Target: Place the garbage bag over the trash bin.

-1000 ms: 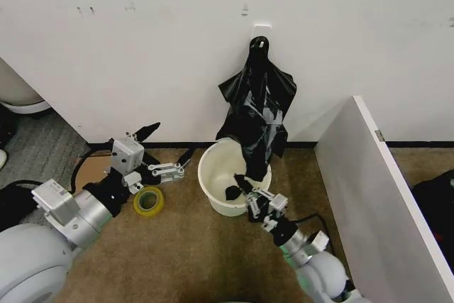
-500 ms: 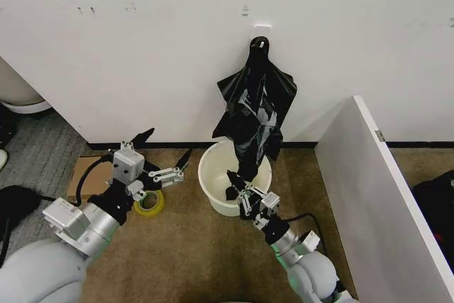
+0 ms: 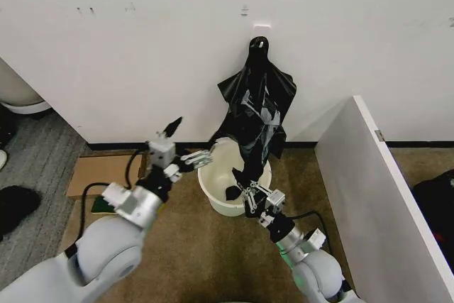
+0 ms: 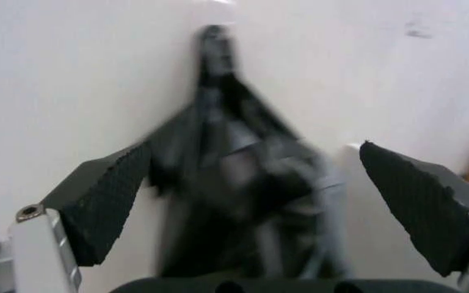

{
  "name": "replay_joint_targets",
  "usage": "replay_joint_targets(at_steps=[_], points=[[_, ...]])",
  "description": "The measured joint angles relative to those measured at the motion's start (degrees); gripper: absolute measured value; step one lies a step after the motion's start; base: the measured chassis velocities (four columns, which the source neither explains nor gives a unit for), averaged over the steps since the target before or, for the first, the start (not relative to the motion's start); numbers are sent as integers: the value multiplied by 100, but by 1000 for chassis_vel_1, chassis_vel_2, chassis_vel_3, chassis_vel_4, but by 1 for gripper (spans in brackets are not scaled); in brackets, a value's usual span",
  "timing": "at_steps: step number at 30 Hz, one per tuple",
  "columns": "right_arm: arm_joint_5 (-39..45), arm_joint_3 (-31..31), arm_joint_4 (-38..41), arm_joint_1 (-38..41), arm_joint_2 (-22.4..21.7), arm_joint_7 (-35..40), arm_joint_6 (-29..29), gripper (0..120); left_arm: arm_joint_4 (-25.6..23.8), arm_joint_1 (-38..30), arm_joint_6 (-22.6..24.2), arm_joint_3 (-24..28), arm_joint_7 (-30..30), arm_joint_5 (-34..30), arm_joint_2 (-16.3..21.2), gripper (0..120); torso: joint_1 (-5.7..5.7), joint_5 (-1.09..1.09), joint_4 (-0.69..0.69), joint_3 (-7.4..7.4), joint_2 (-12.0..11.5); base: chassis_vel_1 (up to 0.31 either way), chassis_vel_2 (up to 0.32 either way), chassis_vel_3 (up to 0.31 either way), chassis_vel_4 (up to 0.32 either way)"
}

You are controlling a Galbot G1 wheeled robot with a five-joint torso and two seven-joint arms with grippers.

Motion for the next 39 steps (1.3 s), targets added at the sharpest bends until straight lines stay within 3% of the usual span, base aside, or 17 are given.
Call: replay_joint_targets(at_steps=[3, 4, 6, 8, 11, 16, 23, 30, 39], points=[[-22, 135, 54, -112, 16, 8, 2, 0, 145, -1206, 538, 1095, -263, -237, -332, 100, 0, 3, 1, 0, 0, 0, 0, 0, 0], [-22, 135, 54, -112, 16, 8, 2, 0, 145, -1206, 538, 1095, -263, -237, -332, 100, 0, 3, 1, 0, 0, 0, 0, 0, 0], [-29, 362, 182, -344, -9, 49, 36, 0, 374, -2142, 1034, 1794, -489, -491, -707, 100, 1, -4, -3, 1, 0, 0, 0, 0, 0], [-6, 502, 252, -465, -57, 92, 71, 0, 481, -2773, 1577, 2124, -733, -771, -1027, 100, 1, 1, -10, 0, 0, 0, 0, 0, 0], [49, 590, 263, -485, -105, 196, 88, 0, 485, -3295, 2361, 2343, -1139, -1069, -1315, 98, 1, 4, -6, 0, 0, 0, 0, 0, 0], [43, 614, 226, -496, -61, 215, 93, 0, 216, -3199, 2696, 2240, -1334, -1154, -1124, 97, 0, -1, 3, 0, 0, 0, 0, 0, 0], [80, 629, 196, -512, -85, 232, 95, 0, -296, -2913, 3082, 2070, -1542, -1241, -729, 94, -1, -1, -1, 0, 0, 0, 0, 0, 0], [113, 593, 226, -521, -79, 258, 80, 0, -110, -2616, 3400, 1991, -1933, -1206, -830, 94, 0, -1, -3, 0, 0, 0, 0, 0, 0], [150, 639, 336, -592, -98, 258, 76, 0, 323, -2420, 3343, 2013, -1822, -938, -987, 94, 0, -2, -3, 0, 0, 0, 0, 0, 0]])
